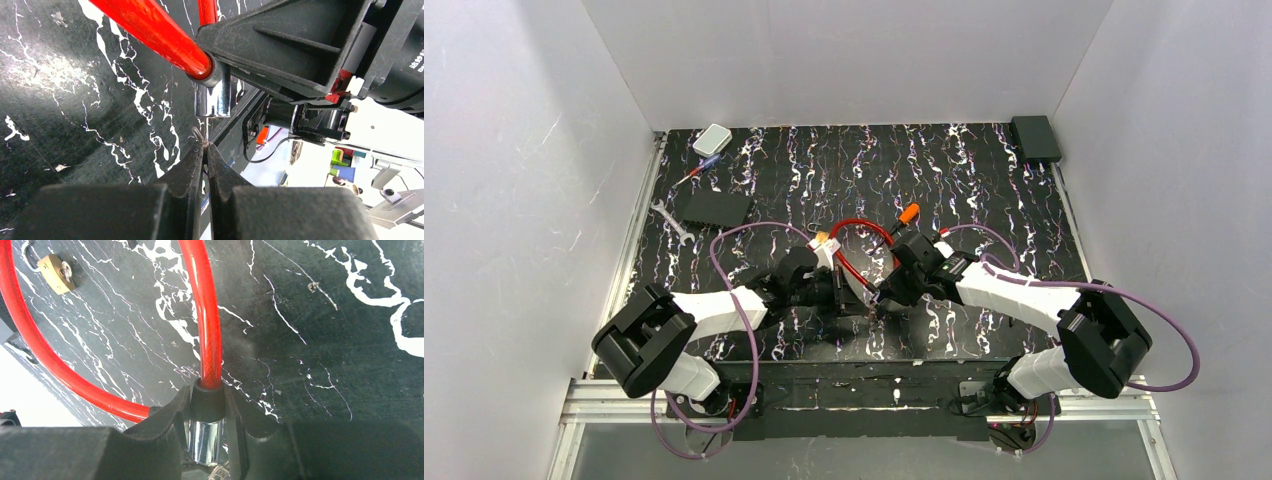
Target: Unlock with the key
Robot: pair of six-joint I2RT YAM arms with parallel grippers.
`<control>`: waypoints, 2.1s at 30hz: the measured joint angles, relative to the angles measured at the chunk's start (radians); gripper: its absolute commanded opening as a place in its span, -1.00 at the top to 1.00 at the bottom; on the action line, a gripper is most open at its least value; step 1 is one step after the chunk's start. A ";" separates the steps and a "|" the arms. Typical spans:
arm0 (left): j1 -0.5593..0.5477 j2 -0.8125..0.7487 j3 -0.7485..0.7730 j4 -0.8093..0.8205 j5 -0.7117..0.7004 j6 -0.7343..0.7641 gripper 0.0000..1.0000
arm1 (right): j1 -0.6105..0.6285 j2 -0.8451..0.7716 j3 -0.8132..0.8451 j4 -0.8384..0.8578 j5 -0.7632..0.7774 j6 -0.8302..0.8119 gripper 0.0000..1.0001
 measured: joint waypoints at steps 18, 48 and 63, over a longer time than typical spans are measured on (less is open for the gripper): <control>0.023 0.017 0.013 0.005 0.010 -0.087 1.00 | -0.004 0.000 -0.010 0.040 -0.008 -0.009 0.97; 0.026 0.063 0.042 0.002 0.029 -0.054 1.00 | -0.006 0.000 -0.011 0.036 -0.011 -0.025 0.97; 0.033 0.095 0.078 -0.019 0.045 -0.035 0.82 | 0.004 0.003 -0.013 0.037 0.012 -0.020 0.97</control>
